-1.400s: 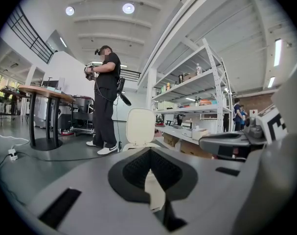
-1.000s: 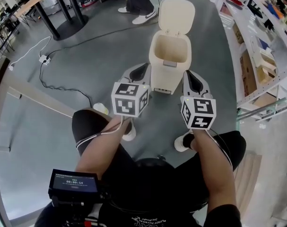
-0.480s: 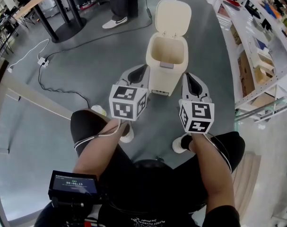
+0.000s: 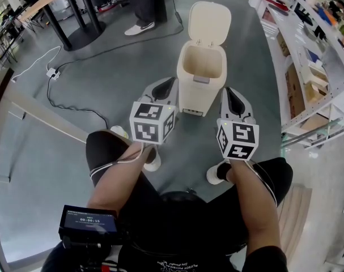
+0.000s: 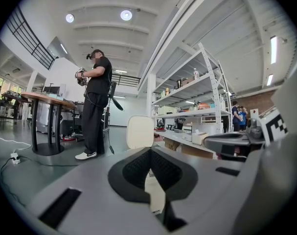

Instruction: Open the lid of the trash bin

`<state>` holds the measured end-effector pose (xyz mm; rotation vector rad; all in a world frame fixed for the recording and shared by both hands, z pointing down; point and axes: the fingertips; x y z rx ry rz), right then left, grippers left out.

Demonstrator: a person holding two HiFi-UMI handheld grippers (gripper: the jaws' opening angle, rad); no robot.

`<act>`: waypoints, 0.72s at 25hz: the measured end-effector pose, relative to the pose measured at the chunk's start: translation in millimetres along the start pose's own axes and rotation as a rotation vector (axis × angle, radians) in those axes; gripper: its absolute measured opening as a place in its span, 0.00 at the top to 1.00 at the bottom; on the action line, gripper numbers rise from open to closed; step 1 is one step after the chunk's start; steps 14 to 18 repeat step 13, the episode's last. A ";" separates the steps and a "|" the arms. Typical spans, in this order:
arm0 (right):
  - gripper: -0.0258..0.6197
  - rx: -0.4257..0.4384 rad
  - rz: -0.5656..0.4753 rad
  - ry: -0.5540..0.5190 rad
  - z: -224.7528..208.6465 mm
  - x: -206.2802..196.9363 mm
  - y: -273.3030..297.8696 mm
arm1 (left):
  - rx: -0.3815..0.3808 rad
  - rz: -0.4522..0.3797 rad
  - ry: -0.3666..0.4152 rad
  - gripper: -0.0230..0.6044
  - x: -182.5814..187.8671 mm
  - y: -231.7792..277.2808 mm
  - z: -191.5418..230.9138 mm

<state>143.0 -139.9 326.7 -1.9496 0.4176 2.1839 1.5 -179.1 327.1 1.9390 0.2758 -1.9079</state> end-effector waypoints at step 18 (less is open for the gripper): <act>0.95 -0.012 0.002 0.006 -1.8 0.7 -5.1 | 0.002 -0.015 -0.004 0.97 4.3 -3.4 2.7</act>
Point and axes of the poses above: the fingertips, and each gripper's own axes: y forward along the fingers, z to its left, x out of its top, and after that the axes turned 11 degrees about x, right-handed
